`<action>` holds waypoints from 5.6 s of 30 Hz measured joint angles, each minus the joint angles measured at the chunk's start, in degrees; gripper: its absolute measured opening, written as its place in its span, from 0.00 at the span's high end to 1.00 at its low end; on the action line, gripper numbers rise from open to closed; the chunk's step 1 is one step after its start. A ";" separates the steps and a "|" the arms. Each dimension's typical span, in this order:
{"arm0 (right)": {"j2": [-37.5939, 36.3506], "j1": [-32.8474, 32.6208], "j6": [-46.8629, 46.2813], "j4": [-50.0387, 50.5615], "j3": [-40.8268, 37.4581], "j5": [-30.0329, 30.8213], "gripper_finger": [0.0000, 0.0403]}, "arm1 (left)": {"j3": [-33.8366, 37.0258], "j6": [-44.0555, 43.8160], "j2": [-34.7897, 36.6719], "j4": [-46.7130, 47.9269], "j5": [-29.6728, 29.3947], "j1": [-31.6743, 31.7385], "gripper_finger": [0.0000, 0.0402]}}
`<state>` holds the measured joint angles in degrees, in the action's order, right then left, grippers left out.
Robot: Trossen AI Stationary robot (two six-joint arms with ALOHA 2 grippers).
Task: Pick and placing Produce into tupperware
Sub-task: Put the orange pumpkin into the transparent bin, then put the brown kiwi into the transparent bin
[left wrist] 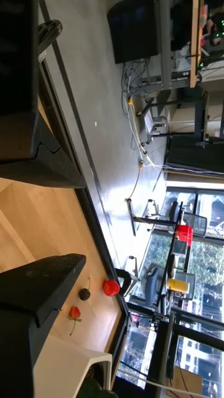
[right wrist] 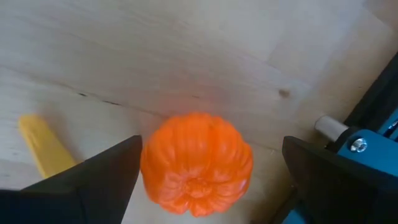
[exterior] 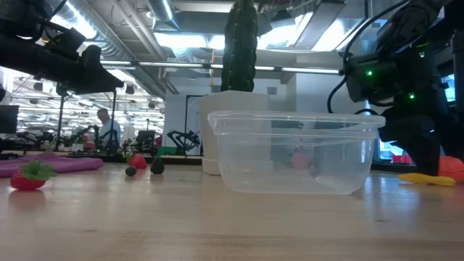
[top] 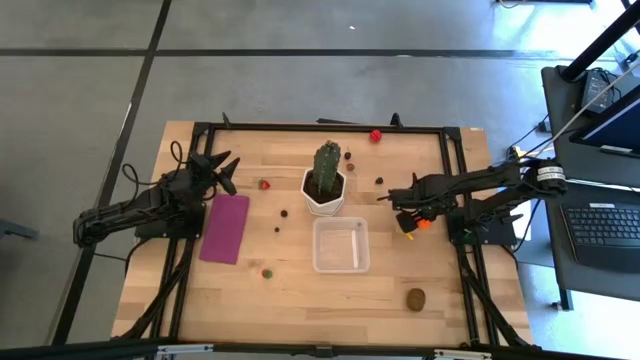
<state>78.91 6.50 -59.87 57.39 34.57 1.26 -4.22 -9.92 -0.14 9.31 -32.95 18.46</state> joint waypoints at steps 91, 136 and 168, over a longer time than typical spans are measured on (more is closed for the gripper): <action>34.83 -17.29 36.16 -14.13 49.66 -7.26 0.35 | 0.00 -0.01 -0.02 0.05 0.07 0.01 0.56; 29.87 -20.43 31.31 12.73 62.48 -3.92 0.20 | 0.01 -0.01 -0.02 0.03 0.06 0.00 0.56; 11.81 -58.20 -73.84 -6.13 26.68 -0.79 0.20 | 0.00 -0.65 -0.02 0.01 0.05 0.01 0.56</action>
<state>90.72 -51.69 -133.70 51.27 61.24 0.47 -4.22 -10.57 -0.16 9.32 -32.90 18.46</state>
